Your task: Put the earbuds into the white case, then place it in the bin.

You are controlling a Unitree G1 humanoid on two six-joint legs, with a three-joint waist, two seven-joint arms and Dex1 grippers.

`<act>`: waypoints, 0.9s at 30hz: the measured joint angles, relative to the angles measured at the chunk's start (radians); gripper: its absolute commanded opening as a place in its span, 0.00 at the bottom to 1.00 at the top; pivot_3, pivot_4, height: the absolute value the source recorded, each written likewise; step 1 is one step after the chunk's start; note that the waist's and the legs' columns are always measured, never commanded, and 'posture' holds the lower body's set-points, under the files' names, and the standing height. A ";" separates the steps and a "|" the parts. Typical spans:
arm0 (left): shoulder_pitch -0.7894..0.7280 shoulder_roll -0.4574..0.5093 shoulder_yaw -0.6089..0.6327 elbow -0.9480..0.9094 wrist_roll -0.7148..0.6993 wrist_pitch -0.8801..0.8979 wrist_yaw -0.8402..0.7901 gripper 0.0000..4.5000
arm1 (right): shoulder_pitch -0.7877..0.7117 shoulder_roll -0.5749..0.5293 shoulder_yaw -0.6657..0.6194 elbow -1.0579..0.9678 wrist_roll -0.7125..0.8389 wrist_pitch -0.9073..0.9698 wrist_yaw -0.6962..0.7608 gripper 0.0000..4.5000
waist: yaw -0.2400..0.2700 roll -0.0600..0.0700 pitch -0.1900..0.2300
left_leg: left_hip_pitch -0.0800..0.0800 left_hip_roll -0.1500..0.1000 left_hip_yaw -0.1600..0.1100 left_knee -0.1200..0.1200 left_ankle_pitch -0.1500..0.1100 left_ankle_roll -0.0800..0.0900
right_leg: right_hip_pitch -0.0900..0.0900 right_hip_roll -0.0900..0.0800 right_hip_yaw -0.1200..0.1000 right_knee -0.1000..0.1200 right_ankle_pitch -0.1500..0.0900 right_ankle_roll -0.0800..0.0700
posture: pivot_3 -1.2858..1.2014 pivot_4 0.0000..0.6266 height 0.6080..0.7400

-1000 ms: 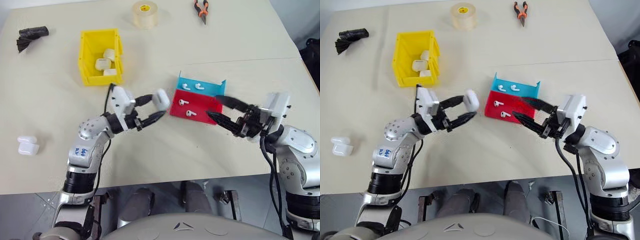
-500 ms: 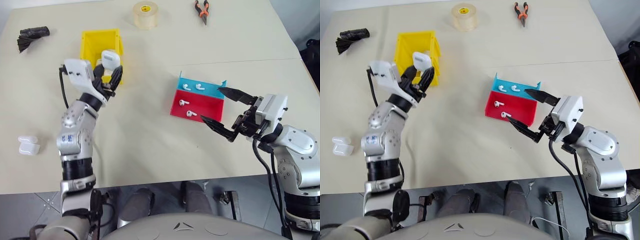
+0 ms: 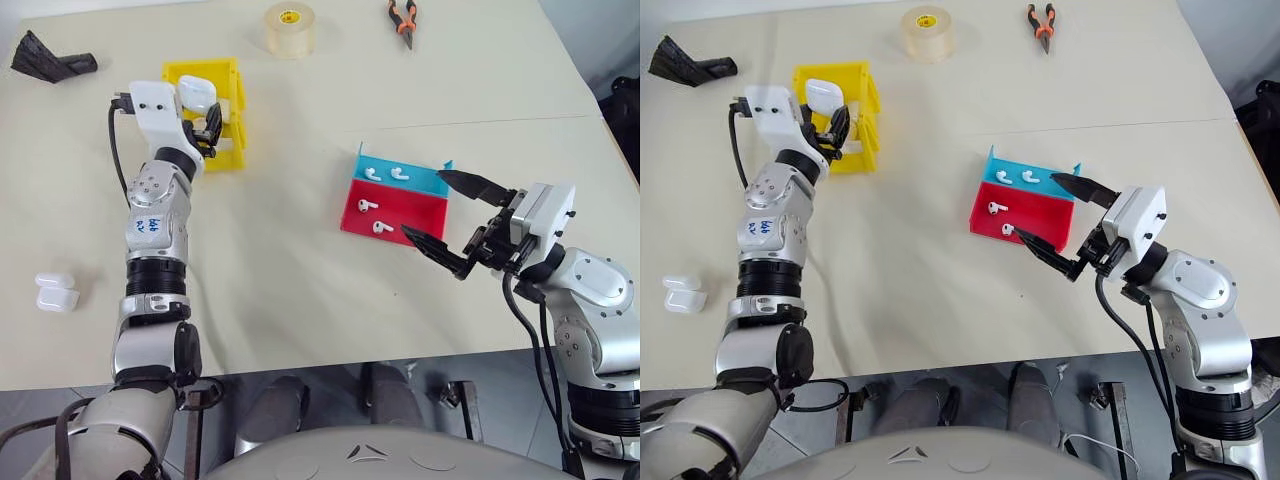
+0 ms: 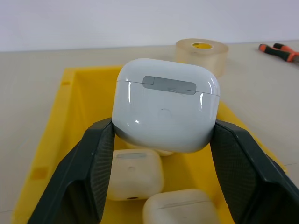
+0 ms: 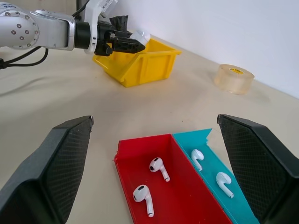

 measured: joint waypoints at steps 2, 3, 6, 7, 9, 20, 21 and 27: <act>-0.004 0.001 -0.003 0.000 -0.003 -0.012 -0.024 0.97 | 0.000 0.000 0.000 0.000 0.000 0.000 -0.002 1.00 | 0.000 0.000 0.000 | 0.000 0.000 0.000 0.000 0.000 0.000 | 0.000 0.000 0.000 0.000 0.000 0.000 | 0.52 0.24 1.00; -0.005 0.003 -0.004 -0.004 -0.004 -0.014 -0.033 0.99 | 0.000 0.000 0.000 0.000 0.000 0.000 -0.002 1.00 | 0.000 0.000 0.000 | 0.000 0.000 0.000 0.000 0.000 0.000 | 0.000 0.000 0.000 0.000 0.000 0.000 | 0.52 0.24 1.00; 0.012 0.017 -0.014 -0.053 -0.010 -0.001 -0.070 0.99 | -0.001 0.000 0.000 0.001 0.000 0.000 0.000 1.00 | -0.001 0.000 0.000 | 0.000 -0.001 0.000 0.000 0.000 0.000 | 0.000 0.000 0.000 0.000 0.000 0.000 | 0.52 0.24 1.00; 0.040 0.029 -0.014 -0.108 -0.029 0.016 -0.103 0.99 | -0.002 -0.002 0.000 0.001 0.000 -0.001 0.004 1.00 | -0.003 0.000 0.000 | 0.000 0.000 0.000 0.000 0.000 0.000 | 0.000 -0.001 0.001 0.000 0.000 0.000 | 0.52 0.24 1.00; 0.087 0.059 -0.016 -0.182 -0.042 0.036 -0.144 0.99 | -0.007 -0.009 0.000 0.005 0.000 -0.001 0.012 1.00 | -0.007 0.000 0.000 | 0.001 -0.001 0.000 0.000 0.000 0.000 | 0.000 -0.001 0.000 0.000 0.000 0.000 | 0.52 0.24 1.00; 0.429 0.309 0.019 -0.407 -0.260 0.036 -0.687 0.99 | -0.026 -0.098 -0.005 0.089 0.004 -0.005 0.146 1.00 | -0.027 0.000 0.000 | 0.004 -0.001 -0.001 -0.005 0.000 0.000 | -0.001 0.000 0.000 -0.002 0.000 0.000 | 0.52 0.24 1.00; 0.462 0.325 0.017 -0.418 -0.261 0.018 -0.730 0.99 | -0.027 -0.104 -0.005 0.094 0.005 -0.005 0.158 1.00 | -0.027 0.000 0.000 | 0.004 -0.001 -0.002 -0.005 0.000 0.000 | -0.001 0.000 -0.001 -0.003 0.000 0.000 | 0.52 0.24 1.00; 0.654 0.351 0.009 -0.619 -0.265 -0.013 -0.811 0.99 | -0.011 -0.126 -0.006 0.101 0.017 -0.004 0.222 1.00 | -0.021 0.000 0.000 | 0.004 -0.002 -0.004 -0.005 -0.001 0.002 | 0.001 -0.002 -0.001 -0.004 0.001 0.000 | 0.52 0.24 1.00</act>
